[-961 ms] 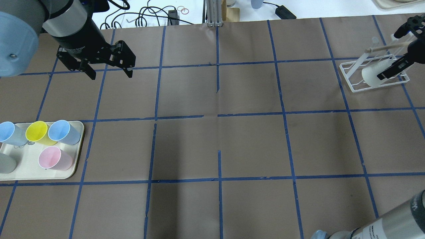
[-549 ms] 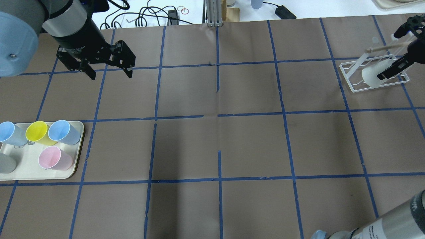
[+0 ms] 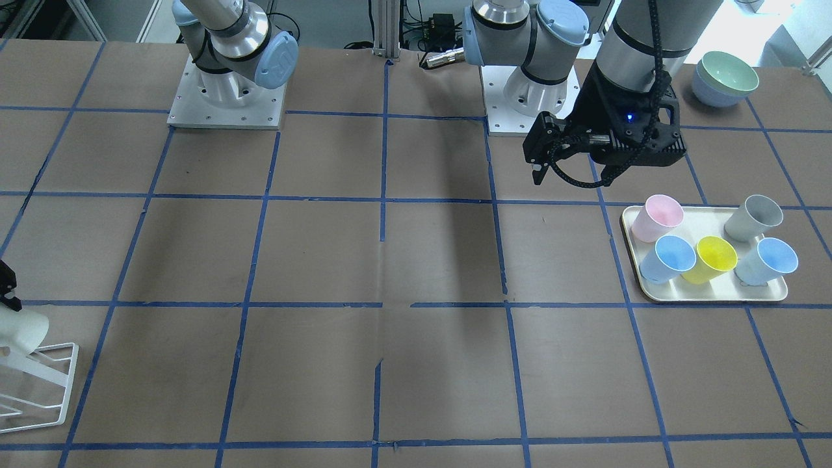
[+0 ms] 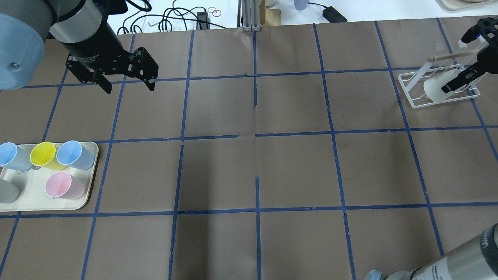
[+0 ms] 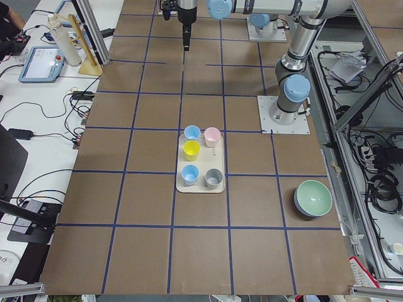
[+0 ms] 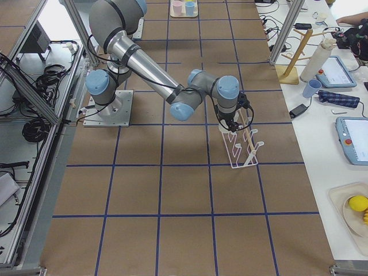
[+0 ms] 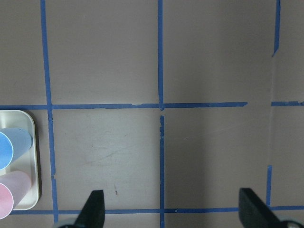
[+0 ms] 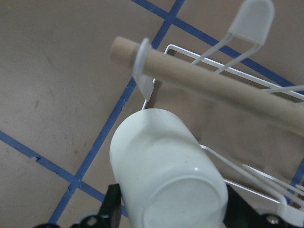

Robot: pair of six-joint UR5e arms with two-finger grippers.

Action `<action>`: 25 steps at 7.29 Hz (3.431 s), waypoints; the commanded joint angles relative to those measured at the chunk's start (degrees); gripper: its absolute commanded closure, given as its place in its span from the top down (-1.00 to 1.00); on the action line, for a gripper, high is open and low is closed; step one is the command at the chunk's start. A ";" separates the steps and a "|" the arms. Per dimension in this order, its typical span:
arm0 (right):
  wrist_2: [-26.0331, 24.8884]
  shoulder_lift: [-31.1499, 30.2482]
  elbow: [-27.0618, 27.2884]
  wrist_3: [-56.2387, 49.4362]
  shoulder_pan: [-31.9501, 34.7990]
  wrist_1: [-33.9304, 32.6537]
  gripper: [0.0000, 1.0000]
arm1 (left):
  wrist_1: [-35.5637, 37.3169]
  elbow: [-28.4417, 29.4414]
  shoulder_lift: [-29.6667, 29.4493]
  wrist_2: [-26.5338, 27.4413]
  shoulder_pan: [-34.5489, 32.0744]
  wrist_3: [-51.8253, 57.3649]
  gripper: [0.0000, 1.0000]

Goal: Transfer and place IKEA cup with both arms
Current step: 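Close the right gripper around the white cup on the rack, then lift the white cup off the rack with the right gripper, then carry the cup toward the table center with the right gripper while the left gripper approaches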

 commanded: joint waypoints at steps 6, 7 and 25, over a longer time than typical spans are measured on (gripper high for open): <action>-0.73 0.65 -1.29 3.71 1.82 -0.07 -1.00 | -0.09 -0.18 0.02 -0.12 -0.06 0.07 1.00; -0.90 1.09 -1.29 5.28 2.34 -0.07 -1.00 | -0.09 -0.10 0.10 0.05 0.03 0.07 1.00; -3.93 -15.86 -7.53 10.53 6.97 29.85 -1.00 | -5.54 -7.81 0.72 -38.56 14.97 7.72 1.00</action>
